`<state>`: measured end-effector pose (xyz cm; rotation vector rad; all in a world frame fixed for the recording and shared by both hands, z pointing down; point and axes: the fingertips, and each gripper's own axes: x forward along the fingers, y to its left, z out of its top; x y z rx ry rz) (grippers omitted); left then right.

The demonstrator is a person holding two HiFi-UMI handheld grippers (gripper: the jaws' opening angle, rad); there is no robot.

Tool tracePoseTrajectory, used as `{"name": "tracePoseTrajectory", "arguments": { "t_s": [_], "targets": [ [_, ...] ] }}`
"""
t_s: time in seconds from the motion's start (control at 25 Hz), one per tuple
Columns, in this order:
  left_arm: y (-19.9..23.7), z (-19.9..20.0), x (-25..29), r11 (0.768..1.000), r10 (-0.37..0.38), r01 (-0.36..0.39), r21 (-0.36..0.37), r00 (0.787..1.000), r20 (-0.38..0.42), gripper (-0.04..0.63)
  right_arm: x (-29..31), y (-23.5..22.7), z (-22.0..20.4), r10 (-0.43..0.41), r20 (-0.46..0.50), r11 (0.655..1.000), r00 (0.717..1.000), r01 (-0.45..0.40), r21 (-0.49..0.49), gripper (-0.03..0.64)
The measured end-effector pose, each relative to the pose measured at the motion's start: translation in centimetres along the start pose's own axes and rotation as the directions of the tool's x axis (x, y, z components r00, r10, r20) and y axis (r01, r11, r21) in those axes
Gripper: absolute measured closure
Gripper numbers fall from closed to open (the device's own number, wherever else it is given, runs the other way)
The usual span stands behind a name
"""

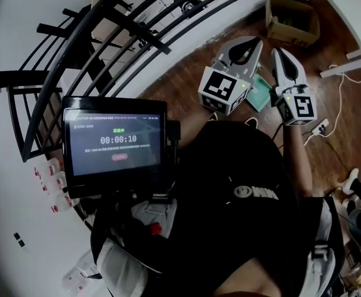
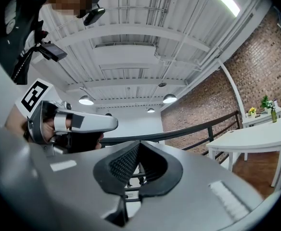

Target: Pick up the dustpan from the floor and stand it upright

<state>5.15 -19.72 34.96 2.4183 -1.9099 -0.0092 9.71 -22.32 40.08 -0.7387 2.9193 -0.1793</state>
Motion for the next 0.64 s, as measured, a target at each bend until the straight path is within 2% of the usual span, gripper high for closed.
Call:
{"name": "tracePoseTrajectory", "arguments": {
  "t_s": [0.64],
  "targets": [
    [-0.2,1.2,0.8,1.0,-0.013,0.012,0.015,0.999,0.037,0.575,0.8,-0.4,0.7,-0.002,0.029,1.0,1.0,0.002,-0.013,0.615]
  ]
}}
